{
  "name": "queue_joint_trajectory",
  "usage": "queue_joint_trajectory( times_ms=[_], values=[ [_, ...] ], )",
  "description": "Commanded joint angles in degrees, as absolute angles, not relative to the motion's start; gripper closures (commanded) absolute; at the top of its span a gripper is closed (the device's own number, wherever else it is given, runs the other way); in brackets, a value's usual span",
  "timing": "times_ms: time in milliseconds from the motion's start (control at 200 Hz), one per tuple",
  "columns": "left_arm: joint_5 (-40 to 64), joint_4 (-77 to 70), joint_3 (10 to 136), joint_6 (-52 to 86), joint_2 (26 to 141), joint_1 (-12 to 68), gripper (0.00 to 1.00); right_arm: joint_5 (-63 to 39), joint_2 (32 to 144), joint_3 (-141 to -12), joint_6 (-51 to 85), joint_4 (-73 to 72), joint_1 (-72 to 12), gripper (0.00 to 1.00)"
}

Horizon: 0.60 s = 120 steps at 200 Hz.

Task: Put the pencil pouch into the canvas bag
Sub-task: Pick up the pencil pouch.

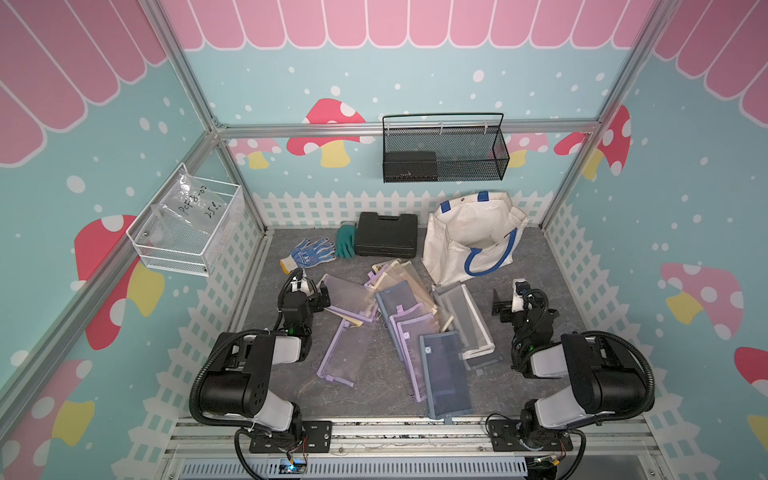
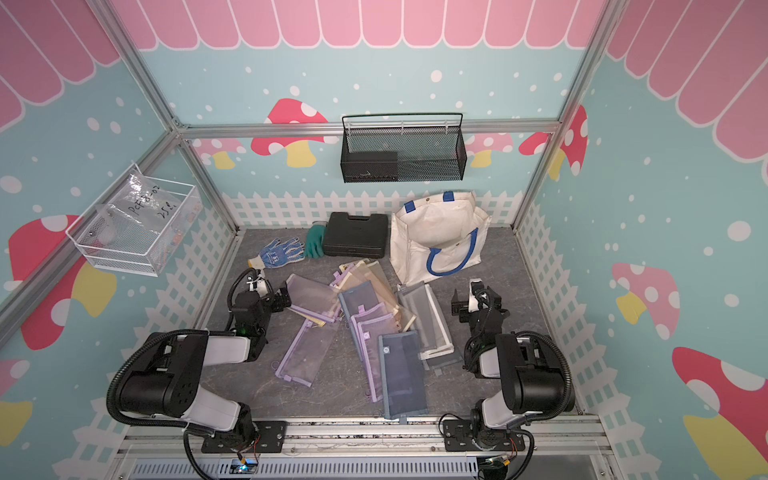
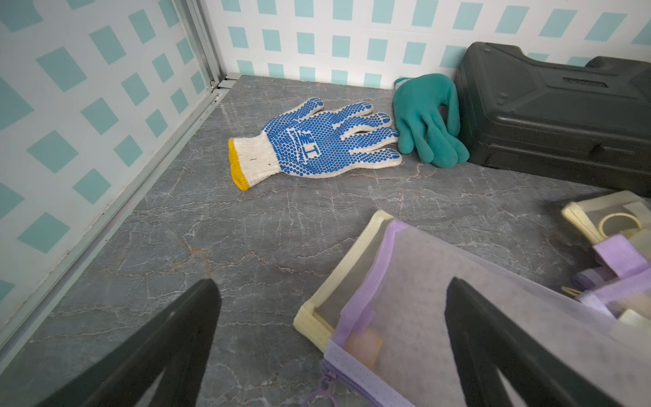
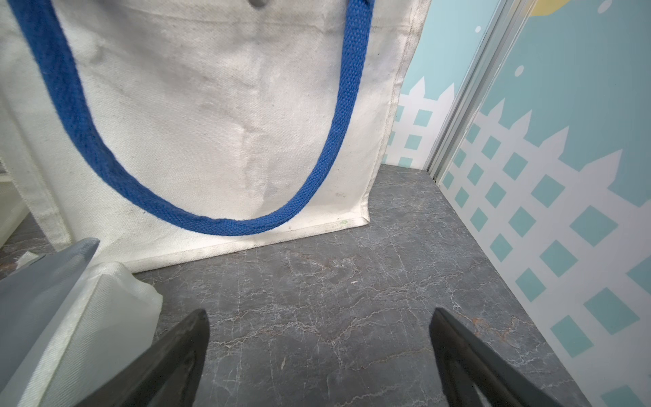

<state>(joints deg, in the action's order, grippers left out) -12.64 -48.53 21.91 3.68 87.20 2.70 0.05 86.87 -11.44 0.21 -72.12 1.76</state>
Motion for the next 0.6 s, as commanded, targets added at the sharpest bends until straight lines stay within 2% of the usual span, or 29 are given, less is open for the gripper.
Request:
queue_joint_trajectory(
  times_ms=[0, 175, 305, 465, 595],
  values=[
    [-17.21, -45.42, 22.19, 3.41, 81.81, 3.30, 0.01, -0.44, 82.85, -11.94, -0.27, -70.97, 1.20, 0.01],
    [-22.78, -20.94, 26.58, 6.82, 66.58, 4.87, 0.01, 1.91, 66.11, -8.80, 1.76, -62.27, 0.97, 0.01],
    [-23.23, 4.19, 34.02, 19.06, 56.77, 5.20, 0.01, 7.48, 51.46, -17.09, 9.70, -33.04, 0.45, 0.01],
    [-9.45, 28.24, 45.55, 31.44, 54.45, 6.67, 0.01, 4.72, 48.71, -32.92, 17.20, 1.77, 0.04, 0.01],
    [3.08, 30.85, 47.28, 35.49, 56.51, 13.50, 0.01, -4.64, 52.81, -41.32, 23.55, 19.85, -1.41, 0.00]
  ],
)
